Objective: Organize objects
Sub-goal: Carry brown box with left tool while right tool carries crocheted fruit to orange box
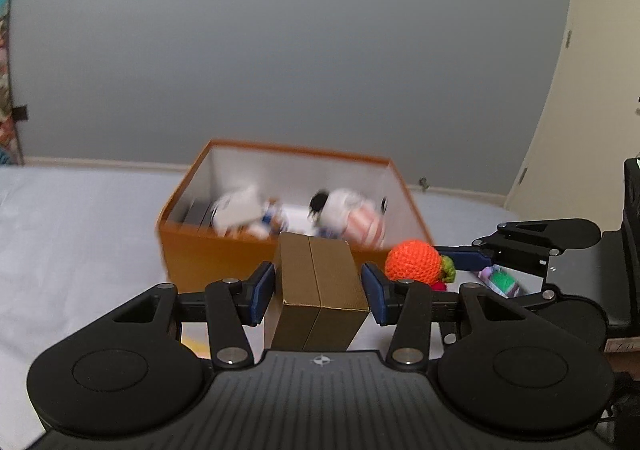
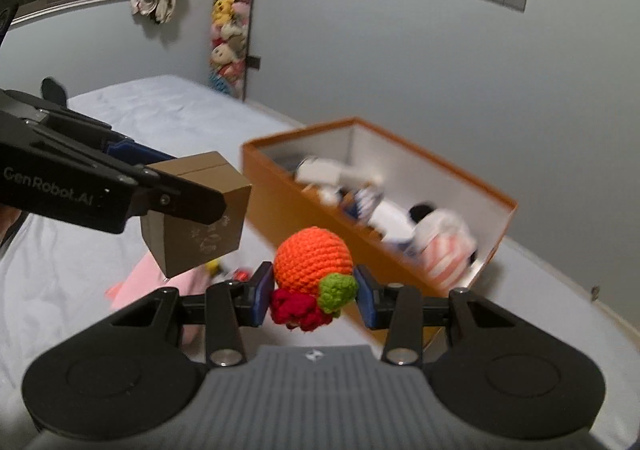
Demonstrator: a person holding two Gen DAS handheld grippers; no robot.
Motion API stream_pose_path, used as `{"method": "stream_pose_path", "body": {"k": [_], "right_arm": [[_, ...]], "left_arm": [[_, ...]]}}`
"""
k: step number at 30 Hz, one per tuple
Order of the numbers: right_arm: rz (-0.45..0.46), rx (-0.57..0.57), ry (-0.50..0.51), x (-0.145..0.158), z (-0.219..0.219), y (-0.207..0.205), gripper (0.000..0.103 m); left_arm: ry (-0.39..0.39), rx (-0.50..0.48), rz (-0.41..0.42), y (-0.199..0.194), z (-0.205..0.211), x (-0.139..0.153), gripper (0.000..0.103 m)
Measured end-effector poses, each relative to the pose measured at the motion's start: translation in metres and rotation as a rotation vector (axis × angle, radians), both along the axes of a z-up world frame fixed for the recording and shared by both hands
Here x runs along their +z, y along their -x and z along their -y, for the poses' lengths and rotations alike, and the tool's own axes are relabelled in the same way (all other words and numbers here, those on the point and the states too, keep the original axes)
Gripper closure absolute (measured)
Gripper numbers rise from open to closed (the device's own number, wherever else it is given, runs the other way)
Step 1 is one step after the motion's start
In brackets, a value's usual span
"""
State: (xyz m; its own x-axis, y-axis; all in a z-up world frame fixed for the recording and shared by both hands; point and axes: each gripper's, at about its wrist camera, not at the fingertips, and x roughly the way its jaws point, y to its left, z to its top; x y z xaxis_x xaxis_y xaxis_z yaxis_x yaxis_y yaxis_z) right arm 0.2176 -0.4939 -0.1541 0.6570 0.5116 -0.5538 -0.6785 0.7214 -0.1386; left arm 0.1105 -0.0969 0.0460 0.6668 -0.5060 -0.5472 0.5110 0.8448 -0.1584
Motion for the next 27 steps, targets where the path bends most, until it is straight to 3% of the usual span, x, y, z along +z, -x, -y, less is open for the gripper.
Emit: {"method": "stream_pose_path", "body": {"k": [7, 13, 27], "right_arm": [[0.022, -0.056, -0.003, 0.023, 0.0, -0.049, 0.058], [-0.021, -0.1, 0.011, 0.02, -0.002, -0.089, 0.058], [-0.182, -0.154, 0.052, -0.019, -0.009, -0.155, 0.058]], "left_arm": [[-0.003, -0.026, 0.049, -0.038, 0.03, 0.021, 0.048], [0.012, -0.04, 0.026, -0.076, 0.051, 0.023, 0.049], [-0.031, -0.01, -0.097, -0.134, 0.084, -0.028, 0.049]]}}
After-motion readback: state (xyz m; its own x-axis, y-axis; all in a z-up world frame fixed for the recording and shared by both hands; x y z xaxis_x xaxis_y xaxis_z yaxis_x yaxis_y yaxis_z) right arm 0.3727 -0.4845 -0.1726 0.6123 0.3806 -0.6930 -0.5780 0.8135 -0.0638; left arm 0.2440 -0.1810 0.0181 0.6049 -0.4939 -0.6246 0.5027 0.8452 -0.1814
